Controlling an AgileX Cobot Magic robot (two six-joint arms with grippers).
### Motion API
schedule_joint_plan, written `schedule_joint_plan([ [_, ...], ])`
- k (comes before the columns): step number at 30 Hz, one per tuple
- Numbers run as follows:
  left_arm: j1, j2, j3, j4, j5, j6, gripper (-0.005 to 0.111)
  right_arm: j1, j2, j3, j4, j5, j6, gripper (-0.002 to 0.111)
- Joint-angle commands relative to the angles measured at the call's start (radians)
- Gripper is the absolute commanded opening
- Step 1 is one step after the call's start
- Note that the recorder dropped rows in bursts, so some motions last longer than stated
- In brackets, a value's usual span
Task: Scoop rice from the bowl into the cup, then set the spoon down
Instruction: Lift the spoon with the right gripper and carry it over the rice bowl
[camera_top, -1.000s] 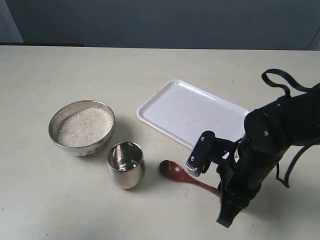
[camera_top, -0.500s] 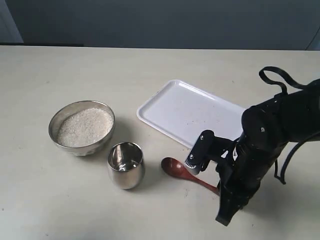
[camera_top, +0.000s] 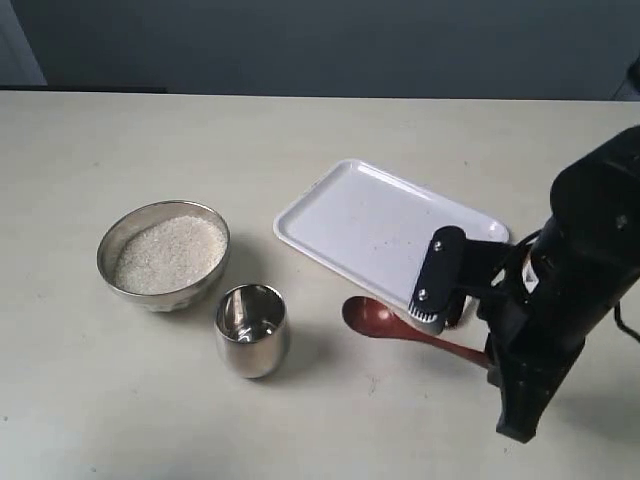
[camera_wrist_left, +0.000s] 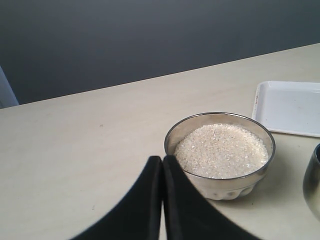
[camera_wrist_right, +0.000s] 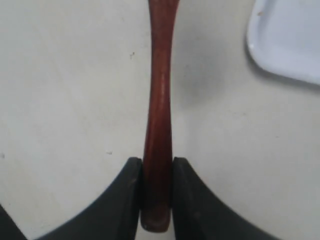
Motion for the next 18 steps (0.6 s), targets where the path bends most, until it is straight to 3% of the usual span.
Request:
schedule_joint_plan([
  [1,-0.005,-0.004,-0.002,0.003,-0.013,-0.006,0.001,0.019,-0.067,-0.091,-0.093,0.088,-0.003,-0.001],
  [6,-0.005,-0.004,-0.002,0.003,-0.013,-0.006,0.001,0.067,-0.072,-0.207,-0.317,0.095,-0.003,-0.001],
  [18,-0.005,-0.004,-0.002,0.003,-0.013,-0.006,0.001,0.161,0.132,-0.271,-0.824,-0.217,-0.003,-0.001],
])
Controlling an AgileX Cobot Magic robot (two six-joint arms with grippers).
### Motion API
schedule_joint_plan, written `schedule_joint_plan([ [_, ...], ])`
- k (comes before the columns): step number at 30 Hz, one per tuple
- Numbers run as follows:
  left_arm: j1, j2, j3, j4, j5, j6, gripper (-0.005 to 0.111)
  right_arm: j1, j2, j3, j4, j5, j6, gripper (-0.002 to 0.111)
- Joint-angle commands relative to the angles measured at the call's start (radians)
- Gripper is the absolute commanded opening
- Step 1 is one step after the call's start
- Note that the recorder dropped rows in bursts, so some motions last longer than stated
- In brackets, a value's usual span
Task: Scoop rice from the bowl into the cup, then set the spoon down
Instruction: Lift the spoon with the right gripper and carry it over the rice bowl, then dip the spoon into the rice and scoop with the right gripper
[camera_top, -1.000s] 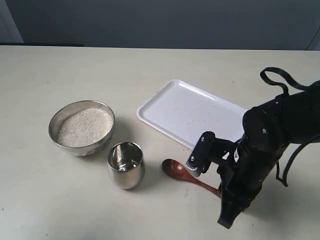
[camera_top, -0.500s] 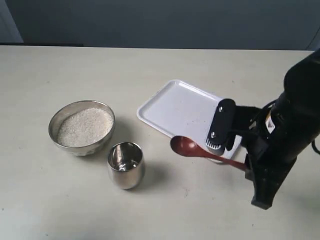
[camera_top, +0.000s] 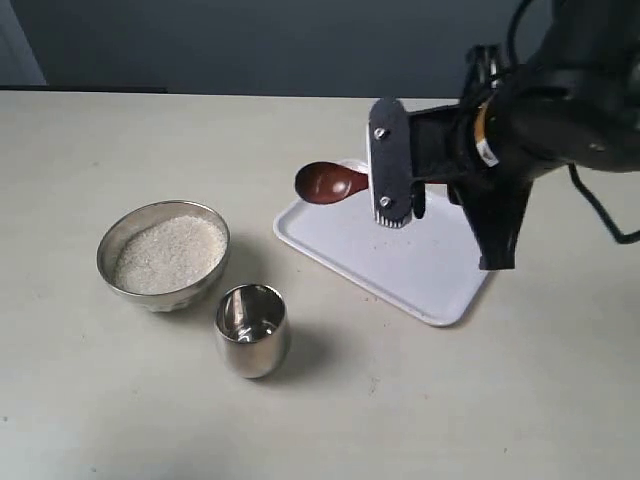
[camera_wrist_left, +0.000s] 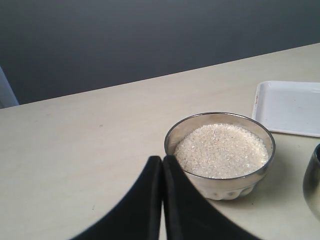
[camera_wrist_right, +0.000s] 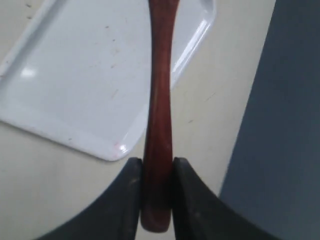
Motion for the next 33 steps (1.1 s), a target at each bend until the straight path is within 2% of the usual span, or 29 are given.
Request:
schedule_joint_plan([
  [1,-0.005,-0.004,-0.002,0.003,-0.013,-0.006,0.001,0.049,0.111,-0.004,-0.227,-0.124,-0.003,-0.001],
  [5,-0.005,-0.004,-0.002,0.003,-0.013,-0.006,0.001,0.086,0.203,-0.068,-0.336,-0.175,0.027,-0.001],
  [14,-0.005,-0.004,-0.002,0.001,-0.013,-0.006,0.001,0.122,0.383,-0.366,-0.299,-0.201,0.035,-0.001],
  [21,-0.005,-0.004,-0.002,0.001,-0.013,-0.006,0.001,0.128,0.475,-0.39,-0.353,-0.231,0.005,-0.001],
  [27,-0.005,-0.004,-0.002,0.001,-0.013,-0.006,0.001,0.163,0.527,-0.39,-0.5,-0.264,0.014,-0.001],
  [33,-0.005,-0.004,-0.002,-0.001,-0.013,-0.006,0.001,0.212,0.577,-0.39,-0.648,-0.242,0.106,-0.001],
])
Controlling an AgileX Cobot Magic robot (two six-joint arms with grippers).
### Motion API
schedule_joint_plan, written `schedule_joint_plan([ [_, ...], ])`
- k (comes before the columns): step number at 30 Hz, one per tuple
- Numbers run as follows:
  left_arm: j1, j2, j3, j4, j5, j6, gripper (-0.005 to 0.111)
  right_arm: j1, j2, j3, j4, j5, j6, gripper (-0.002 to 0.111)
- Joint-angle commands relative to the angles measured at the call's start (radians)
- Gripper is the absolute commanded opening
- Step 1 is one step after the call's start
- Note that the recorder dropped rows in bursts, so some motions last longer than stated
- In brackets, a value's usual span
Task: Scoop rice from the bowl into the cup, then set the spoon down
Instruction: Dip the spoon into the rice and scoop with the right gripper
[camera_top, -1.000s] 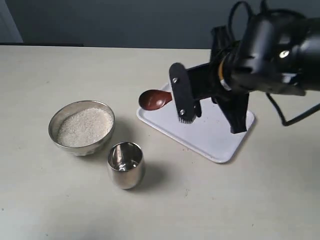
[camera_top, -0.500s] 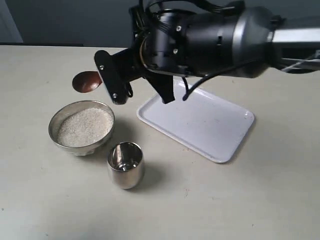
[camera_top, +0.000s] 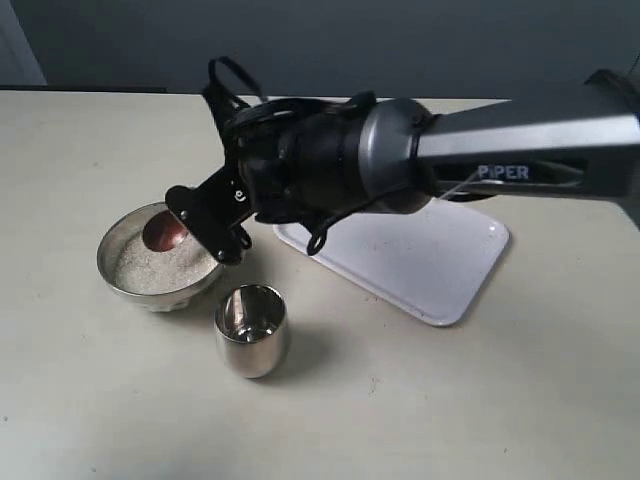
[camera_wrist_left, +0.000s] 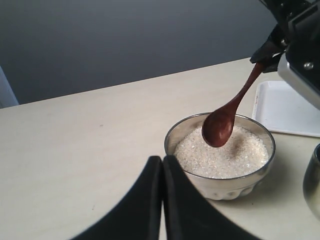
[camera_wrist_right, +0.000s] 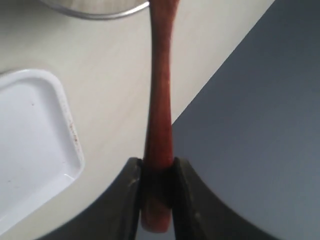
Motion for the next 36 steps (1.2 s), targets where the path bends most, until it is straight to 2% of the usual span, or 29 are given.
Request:
schedule_joint_plan([
  [1,-0.005,-0.004,-0.002,-0.001,-0.013,-0.006,0.001,0.035,0.035,-0.005,-0.12,0.01,0.084,-0.001],
  [7,-0.005,-0.004,-0.002,-0.001,-0.013,-0.006,0.001,0.043,0.08,-0.022,-0.253,0.1,0.223,-0.001],
  [14,-0.005,-0.004,-0.002,-0.001,-0.013,-0.006,0.001,0.051,0.082,-0.026,-0.287,0.121,0.256,-0.001],
  [17,-0.005,-0.004,-0.002,-0.001,-0.013,-0.006,0.001,0.059,0.084,-0.026,-0.212,0.093,0.24,-0.001],
  [30,-0.005,-0.004,-0.002,-0.001,-0.013,-0.006,0.001,0.071,0.109,-0.026,-0.161,0.099,0.23,-0.001],
  [32,-0.005,-0.004,-0.002,-0.001,-0.013,-0.006,0.001,0.071,0.098,-0.026,-0.064,0.079,0.222,-0.001],
  [36,-0.005,-0.004,-0.002,-0.001,-0.013,-0.006,0.001,0.071,0.096,-0.026,0.099,0.102,0.071,-0.001],
])
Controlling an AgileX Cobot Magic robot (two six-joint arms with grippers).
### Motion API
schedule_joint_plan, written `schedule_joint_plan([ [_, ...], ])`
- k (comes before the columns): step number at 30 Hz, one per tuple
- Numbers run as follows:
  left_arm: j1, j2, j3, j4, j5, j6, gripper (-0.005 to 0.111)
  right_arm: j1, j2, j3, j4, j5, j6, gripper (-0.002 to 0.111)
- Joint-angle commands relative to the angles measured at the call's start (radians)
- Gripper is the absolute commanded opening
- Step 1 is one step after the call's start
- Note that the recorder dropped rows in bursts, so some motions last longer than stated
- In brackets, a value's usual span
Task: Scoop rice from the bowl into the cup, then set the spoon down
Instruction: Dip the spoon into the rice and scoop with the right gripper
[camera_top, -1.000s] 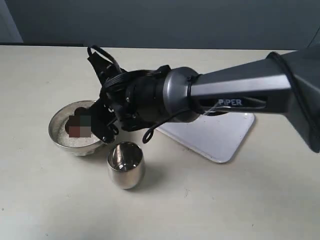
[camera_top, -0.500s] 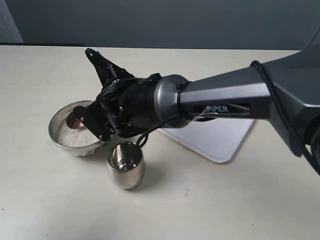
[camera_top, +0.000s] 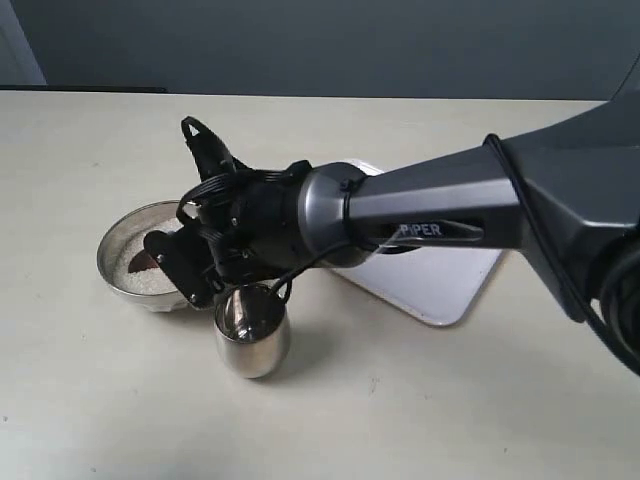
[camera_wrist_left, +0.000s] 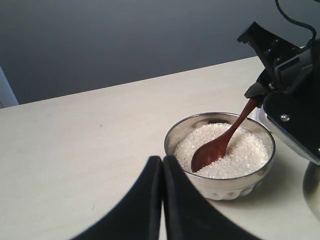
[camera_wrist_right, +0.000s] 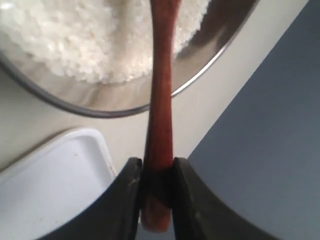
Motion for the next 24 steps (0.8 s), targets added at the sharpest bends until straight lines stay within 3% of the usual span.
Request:
schedule_joint_plan([
  [1,-0.005,-0.004,-0.002,-0.001,-0.013,-0.006,0.001,0.001,-0.012,-0.003,0.132,0.021,-0.101,-0.001],
  [8,-0.005,-0.004,-0.002,-0.001,-0.013,-0.006,0.001,-0.011,-0.012,-0.111,0.285,0.077,-0.105,-0.001],
  [15,-0.005,-0.004,-0.002,-0.001,-0.013,-0.006,0.001,-0.013,-0.012,-0.224,0.567,0.159,-0.302,-0.001],
  [24,-0.005,-0.004,-0.002,-0.001,-0.013,-0.006,0.001,-0.063,-0.012,-0.231,0.662,0.286,-0.318,-0.001],
])
